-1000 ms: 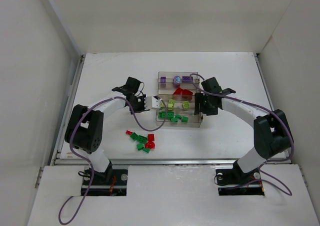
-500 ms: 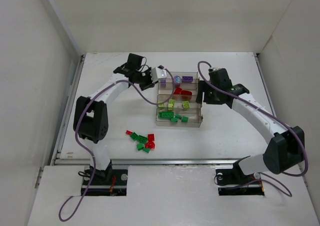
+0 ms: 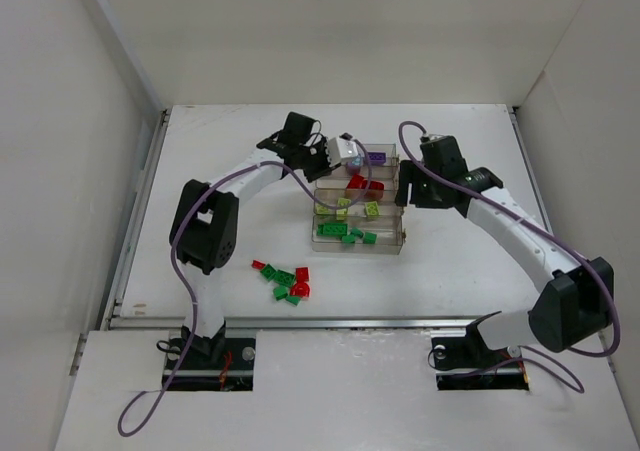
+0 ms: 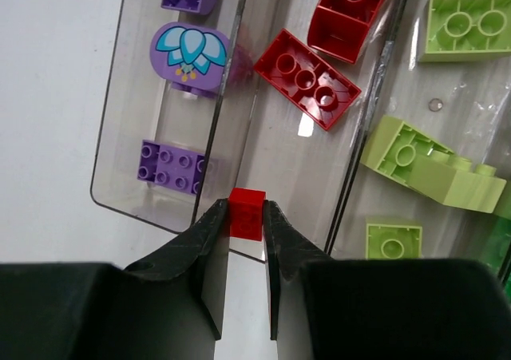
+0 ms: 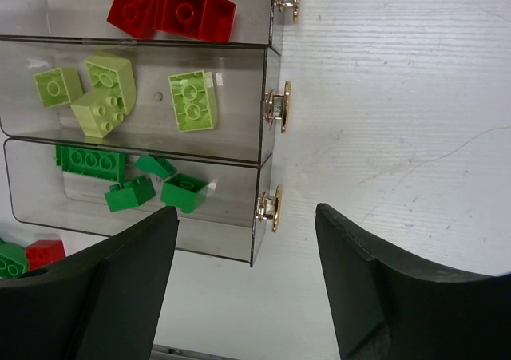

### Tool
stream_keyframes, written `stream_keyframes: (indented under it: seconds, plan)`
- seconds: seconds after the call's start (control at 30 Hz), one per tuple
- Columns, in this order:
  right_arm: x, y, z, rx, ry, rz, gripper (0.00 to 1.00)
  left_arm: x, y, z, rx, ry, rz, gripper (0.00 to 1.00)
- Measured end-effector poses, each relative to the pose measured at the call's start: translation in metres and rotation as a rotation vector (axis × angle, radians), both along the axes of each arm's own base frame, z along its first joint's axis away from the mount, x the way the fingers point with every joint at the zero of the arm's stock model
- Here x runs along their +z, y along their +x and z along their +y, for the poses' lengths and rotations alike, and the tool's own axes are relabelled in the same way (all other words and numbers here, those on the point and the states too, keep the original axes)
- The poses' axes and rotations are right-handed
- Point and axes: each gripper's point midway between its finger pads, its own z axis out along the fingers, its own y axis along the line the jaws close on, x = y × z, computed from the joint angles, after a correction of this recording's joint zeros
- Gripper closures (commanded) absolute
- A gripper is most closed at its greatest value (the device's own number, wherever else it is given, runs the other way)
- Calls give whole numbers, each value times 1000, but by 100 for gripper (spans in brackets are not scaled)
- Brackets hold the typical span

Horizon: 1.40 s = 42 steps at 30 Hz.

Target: Sort the legos into containers by color

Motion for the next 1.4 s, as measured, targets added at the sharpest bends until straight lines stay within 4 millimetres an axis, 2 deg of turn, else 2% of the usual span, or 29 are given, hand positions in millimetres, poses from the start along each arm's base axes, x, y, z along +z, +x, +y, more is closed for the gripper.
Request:
stream_keyframes:
  seconds: [0.17, 0.27, 0.3, 0.37, 0.53, 0.67, 0.73, 0.8, 0.9, 0.97, 1.07, 1.13, 1.2, 1.3, 1.4]
  plan:
    - [3, 0, 0, 0, 3, -7, 25, 3, 5, -2, 14, 1, -25, 63]
    - [2, -1, 0, 0, 2, -5, 25, 3, 4, -5, 17, 3, -30, 58]
    - [2, -1, 0, 0, 2, -5, 25, 3, 4, -6, 16, 5, -32, 53]
    - [2, -1, 0, 0, 1, -4, 25, 0, 1, -9, 12, 8, -29, 50]
    - [2, -3, 2, 8, -1, -3, 25, -8, -8, -13, 34, 8, 12, 50]
    - [2, -13, 15, 58, -42, -1, 25, 7, -6, -4, 143, -50, 64, 52]
    - [8, -18, 29, 114, -59, -18, 25, 28, 2, 14, 246, -105, 83, 52]
    - [17, -24, 47, 180, -68, -42, 24, 57, 15, 45, 373, -164, 71, 52]
    - [29, -33, 75, 281, -68, -83, 24, 108, 30, 112, 599, -241, -3, 52]
    - [32, -43, 92, 345, -67, -101, 24, 136, 29, 161, 756, -272, -63, 52]
    - [29, -60, 117, 435, -73, -103, 24, 159, 18, 216, 969, -290, -126, 52]
    - [22, -74, 133, 498, -83, -91, 24, 164, 10, 243, 1098, -298, -146, 52]
    - [12, -89, 152, 565, -90, -75, 24, 160, 2, 264, 1207, -299, -143, 50]
    - [-5, -107, 174, 631, -101, -35, 21, 140, -14, 292, 1333, -285, -119, 46]
    - [-18, -112, 185, 634, -102, 1, 15, 121, -34, 317, 1438, -237, -104, 44]
